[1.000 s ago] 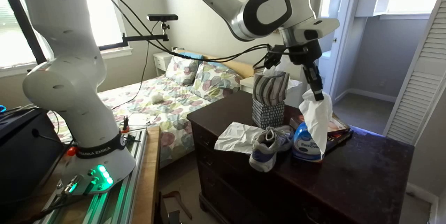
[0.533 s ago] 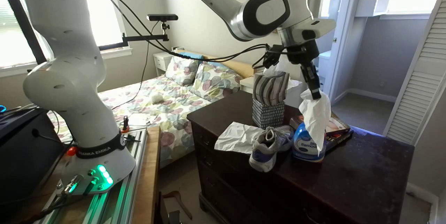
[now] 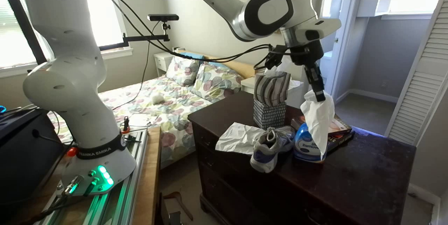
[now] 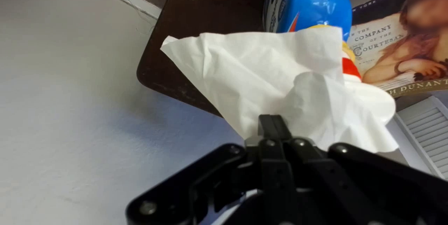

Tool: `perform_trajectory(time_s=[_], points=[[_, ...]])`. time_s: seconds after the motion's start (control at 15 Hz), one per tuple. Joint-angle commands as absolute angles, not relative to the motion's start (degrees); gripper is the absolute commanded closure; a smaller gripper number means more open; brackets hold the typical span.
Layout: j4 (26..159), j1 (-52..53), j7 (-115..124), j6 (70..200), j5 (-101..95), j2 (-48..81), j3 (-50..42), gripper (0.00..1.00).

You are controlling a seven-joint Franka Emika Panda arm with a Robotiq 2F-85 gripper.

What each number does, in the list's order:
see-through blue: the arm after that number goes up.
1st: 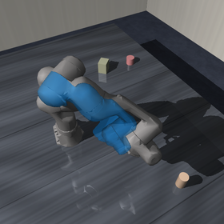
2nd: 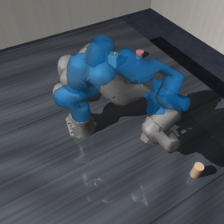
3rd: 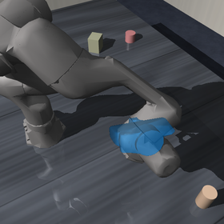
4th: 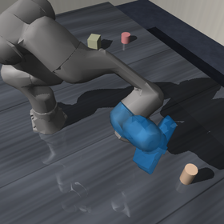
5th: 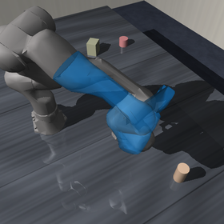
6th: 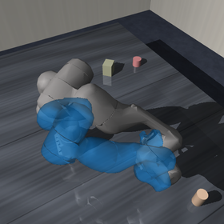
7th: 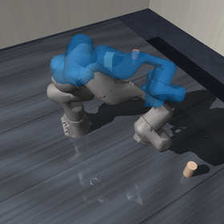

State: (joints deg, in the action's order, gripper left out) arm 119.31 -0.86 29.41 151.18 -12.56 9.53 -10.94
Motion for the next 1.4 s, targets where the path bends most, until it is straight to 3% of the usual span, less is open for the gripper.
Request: perform_trajectory(time_s=[0.0, 1.33], points=[[119.1, -0.4, 30.6, 150.0, -13.6, 9.3, -10.6, 1.00], [119.4, -1.9, 23.1, 146.5, -6.1, 8.4, -7.7, 1.00]])
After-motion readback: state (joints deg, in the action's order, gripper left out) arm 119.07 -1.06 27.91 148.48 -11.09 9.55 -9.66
